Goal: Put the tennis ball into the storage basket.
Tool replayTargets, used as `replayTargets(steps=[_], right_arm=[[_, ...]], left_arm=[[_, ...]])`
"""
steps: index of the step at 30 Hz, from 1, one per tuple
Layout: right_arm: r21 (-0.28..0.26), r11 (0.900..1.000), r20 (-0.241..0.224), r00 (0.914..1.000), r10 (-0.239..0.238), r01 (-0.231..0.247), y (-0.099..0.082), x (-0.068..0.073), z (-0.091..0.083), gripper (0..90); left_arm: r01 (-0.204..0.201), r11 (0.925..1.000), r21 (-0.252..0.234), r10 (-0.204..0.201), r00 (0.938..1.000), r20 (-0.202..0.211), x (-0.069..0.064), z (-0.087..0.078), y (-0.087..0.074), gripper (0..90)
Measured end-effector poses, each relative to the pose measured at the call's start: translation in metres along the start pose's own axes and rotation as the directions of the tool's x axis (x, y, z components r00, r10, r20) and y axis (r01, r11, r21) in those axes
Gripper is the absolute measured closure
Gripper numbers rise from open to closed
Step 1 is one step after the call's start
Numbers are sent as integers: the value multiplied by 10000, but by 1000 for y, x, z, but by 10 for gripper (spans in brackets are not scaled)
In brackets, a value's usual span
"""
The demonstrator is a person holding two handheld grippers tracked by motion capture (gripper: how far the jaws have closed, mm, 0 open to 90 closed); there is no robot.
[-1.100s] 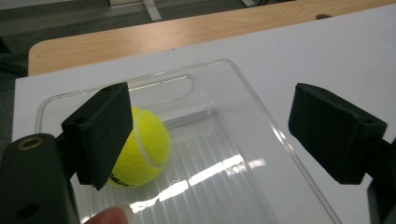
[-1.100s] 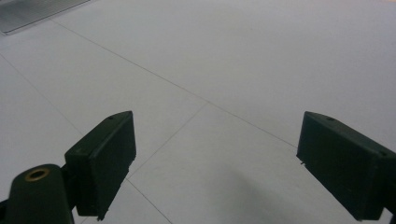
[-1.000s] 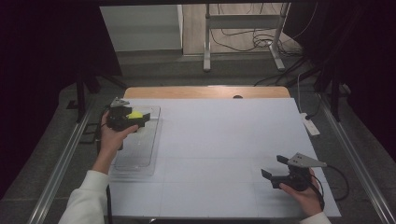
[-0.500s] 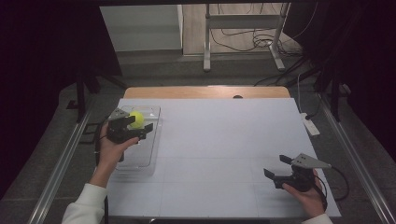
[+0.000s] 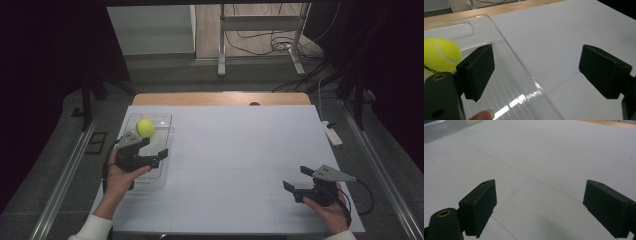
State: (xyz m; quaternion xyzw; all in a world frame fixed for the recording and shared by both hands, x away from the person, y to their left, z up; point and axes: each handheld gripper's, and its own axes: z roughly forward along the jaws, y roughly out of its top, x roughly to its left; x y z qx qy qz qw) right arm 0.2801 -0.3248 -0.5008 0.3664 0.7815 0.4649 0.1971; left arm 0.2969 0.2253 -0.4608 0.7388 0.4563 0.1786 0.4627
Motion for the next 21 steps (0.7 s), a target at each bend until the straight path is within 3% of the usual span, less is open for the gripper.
replayTargets(steps=[21], right_arm=[[-140, 9999, -53, 10000, 6, -7, 1, 0, -1, 120]], left_arm=[[-226, 9997, -75, 231, 9969, 749, -30, -8, -41, 146]])
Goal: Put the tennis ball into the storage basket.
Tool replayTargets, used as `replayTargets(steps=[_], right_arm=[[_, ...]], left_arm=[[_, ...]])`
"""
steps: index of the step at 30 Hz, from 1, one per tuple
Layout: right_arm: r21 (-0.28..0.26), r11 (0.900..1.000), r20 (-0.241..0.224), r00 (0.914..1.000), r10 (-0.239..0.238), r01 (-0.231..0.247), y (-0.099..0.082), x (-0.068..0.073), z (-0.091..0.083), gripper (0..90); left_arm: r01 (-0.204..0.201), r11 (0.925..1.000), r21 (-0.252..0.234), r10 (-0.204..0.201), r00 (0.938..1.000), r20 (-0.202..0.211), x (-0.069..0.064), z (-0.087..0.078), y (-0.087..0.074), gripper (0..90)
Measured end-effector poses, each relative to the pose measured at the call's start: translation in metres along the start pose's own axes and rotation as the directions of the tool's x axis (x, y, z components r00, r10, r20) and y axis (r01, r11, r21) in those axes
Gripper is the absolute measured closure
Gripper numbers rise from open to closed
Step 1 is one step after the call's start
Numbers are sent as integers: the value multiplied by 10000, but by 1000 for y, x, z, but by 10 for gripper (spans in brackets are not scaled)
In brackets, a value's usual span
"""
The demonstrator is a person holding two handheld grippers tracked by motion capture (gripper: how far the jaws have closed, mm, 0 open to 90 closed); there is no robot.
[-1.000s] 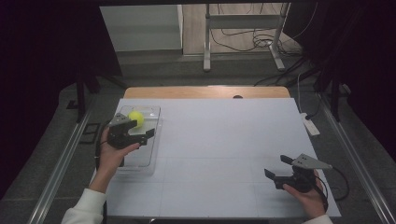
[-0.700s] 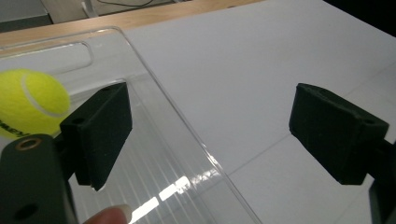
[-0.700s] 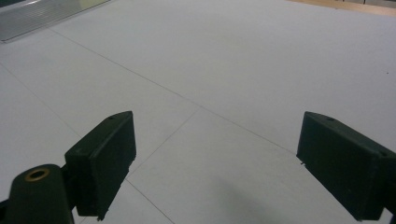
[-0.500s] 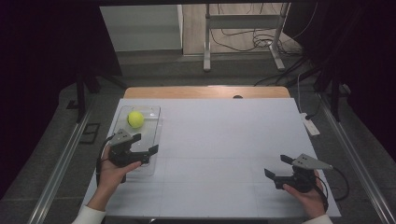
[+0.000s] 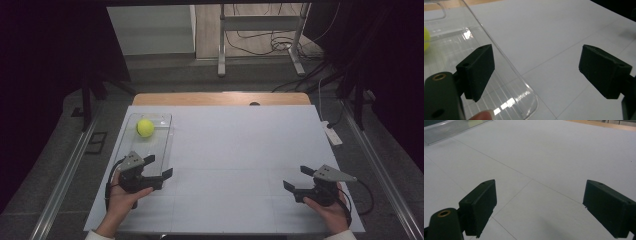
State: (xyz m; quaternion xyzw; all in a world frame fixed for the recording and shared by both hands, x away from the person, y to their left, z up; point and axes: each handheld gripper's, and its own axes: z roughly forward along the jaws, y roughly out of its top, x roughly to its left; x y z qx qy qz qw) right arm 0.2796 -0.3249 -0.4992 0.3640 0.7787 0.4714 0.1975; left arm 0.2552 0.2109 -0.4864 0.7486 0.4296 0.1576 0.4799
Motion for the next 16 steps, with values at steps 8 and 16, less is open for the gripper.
replayTargets(steps=[8, 16], right_arm=[[-40, 10000, -4, 10000, -9, 9, 0, -1, 0, 122], [-167, 9998, -71, 9999, 130, -131, 0, -4, 1, 123]], left_arm=[[-154, 9999, 71, 154, 9998, 89, -3, 3, -3, 145], [-115, 9999, 67, 115, 9999, 28, -2, 3, -3, 144]])
